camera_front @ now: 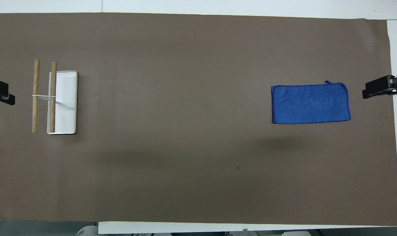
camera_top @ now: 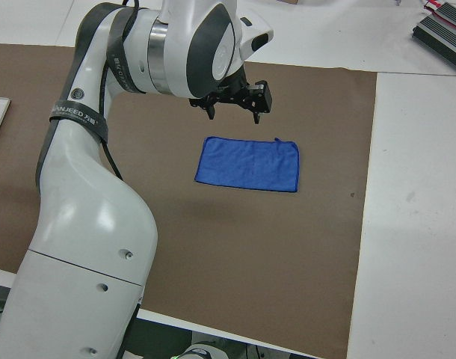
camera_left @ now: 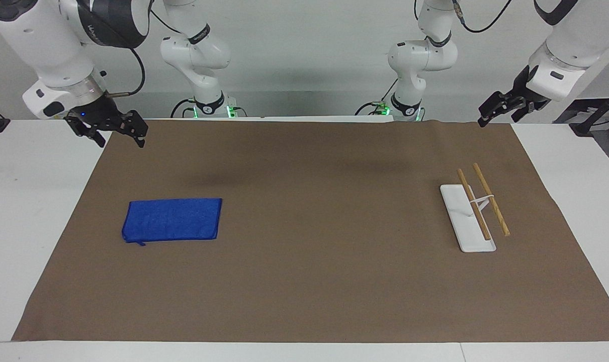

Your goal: Right arm passes towel to left arm to hang

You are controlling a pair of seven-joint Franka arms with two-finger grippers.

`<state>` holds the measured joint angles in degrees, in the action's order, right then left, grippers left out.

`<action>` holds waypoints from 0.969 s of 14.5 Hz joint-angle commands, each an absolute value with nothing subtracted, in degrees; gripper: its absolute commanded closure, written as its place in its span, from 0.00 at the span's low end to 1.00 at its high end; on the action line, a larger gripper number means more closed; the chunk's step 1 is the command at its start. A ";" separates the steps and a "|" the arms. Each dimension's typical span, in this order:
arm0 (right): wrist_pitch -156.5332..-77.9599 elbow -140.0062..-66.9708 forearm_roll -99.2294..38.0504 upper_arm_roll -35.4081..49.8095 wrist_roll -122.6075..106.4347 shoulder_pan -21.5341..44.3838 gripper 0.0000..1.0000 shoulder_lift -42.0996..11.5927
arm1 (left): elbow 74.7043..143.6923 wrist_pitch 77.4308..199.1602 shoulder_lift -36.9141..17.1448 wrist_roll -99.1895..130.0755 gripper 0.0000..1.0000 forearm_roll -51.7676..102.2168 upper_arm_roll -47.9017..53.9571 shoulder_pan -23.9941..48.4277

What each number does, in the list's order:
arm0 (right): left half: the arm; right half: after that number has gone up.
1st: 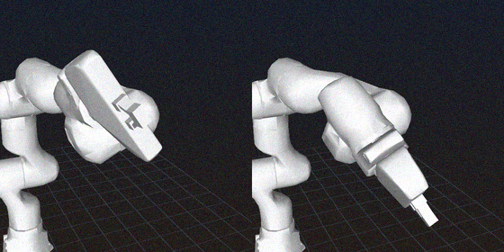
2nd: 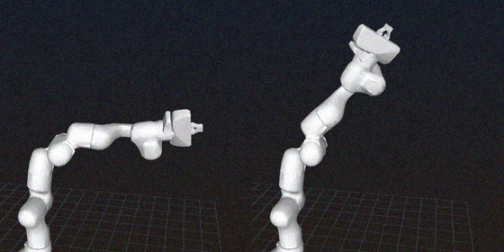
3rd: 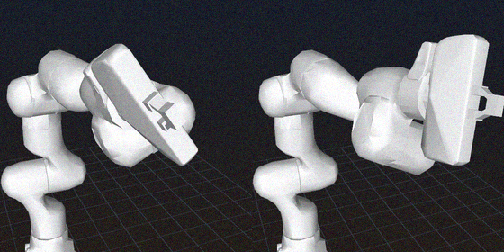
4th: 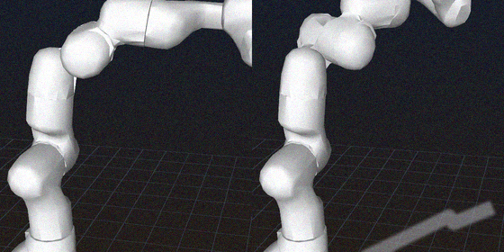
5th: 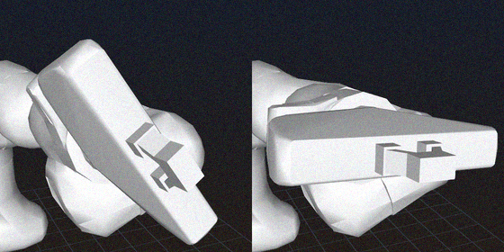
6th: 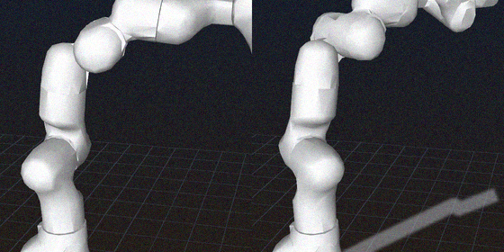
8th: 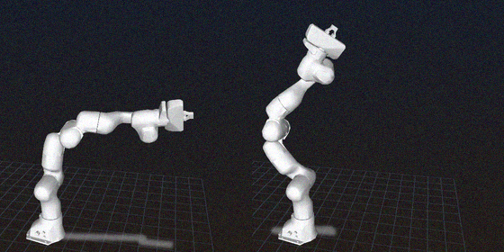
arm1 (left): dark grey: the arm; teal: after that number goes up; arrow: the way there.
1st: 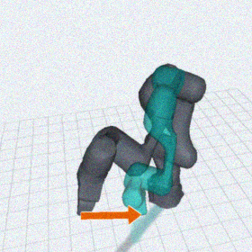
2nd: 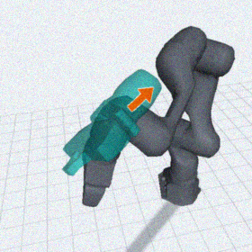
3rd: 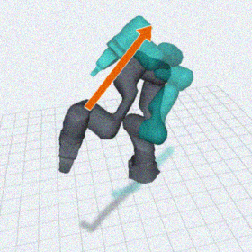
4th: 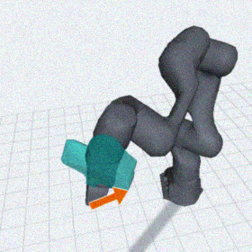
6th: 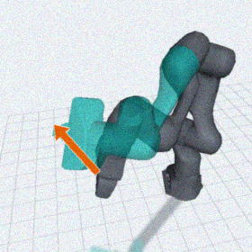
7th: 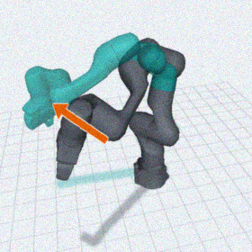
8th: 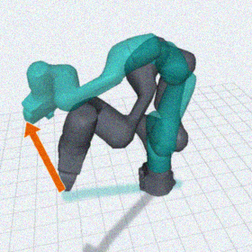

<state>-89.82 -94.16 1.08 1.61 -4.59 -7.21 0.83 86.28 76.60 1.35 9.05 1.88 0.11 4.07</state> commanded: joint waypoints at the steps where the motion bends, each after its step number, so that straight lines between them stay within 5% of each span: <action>1: -89.30 -94.66 0.53 2.20 -6.24 -8.26 0.01 1.06 | 87.98 76.73 2.90 8.79 0.00 2.20 -0.09 4.04; 9: -94.90 -96.67 0.09 0.79 -10.37 -9.14 0.01 -4.48 | 87.98 76.73 2.90 8.79 0.00 2.20 -0.09 4.04; 14: -119.28 -113.60 0.00 0.97 -14.31 -9.49 0.01 -7.11 | 87.98 76.73 2.90 8.79 0.00 2.20 -0.09 4.04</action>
<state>-109.66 -105.49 1.03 0.56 -10.97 -8.46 -7.23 86.28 76.60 1.35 9.05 1.88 0.11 4.07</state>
